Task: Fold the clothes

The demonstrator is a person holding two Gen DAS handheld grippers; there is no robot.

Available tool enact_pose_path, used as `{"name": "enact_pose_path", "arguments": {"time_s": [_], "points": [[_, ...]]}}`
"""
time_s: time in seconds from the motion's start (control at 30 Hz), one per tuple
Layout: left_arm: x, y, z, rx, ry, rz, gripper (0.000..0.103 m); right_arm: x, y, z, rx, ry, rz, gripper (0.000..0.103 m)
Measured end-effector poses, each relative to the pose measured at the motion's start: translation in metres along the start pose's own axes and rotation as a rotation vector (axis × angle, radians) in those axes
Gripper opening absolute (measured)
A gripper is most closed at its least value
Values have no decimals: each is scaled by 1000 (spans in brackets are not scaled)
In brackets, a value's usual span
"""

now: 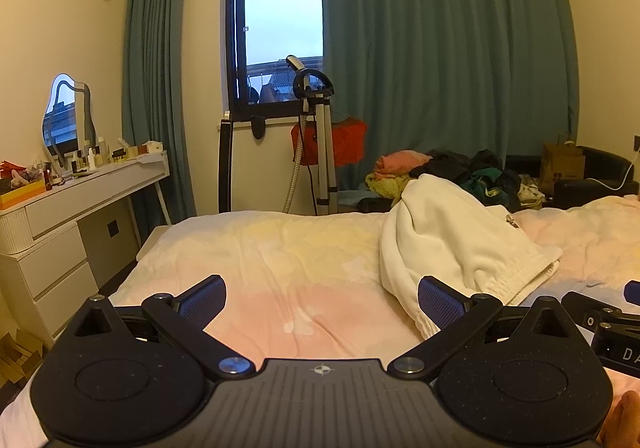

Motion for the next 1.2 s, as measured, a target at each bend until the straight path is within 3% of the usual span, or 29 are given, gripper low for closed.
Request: {"name": "enact_pose_path", "arguments": {"time_s": [1.2], "points": [[-10, -20, -11, -41, -9, 54, 103, 1, 4, -3, -1, -2, -12, 90]]}}
Point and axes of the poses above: each gripper's, at about its wrist camera, not at the fingertips, and z roughly against the way its jaws point, x to its right, y to its top, the point moved 7 cm from there along -z, roughly the way its jaws point, and after that the axes turned 9 degrees about -y, right-handed, at the moved point
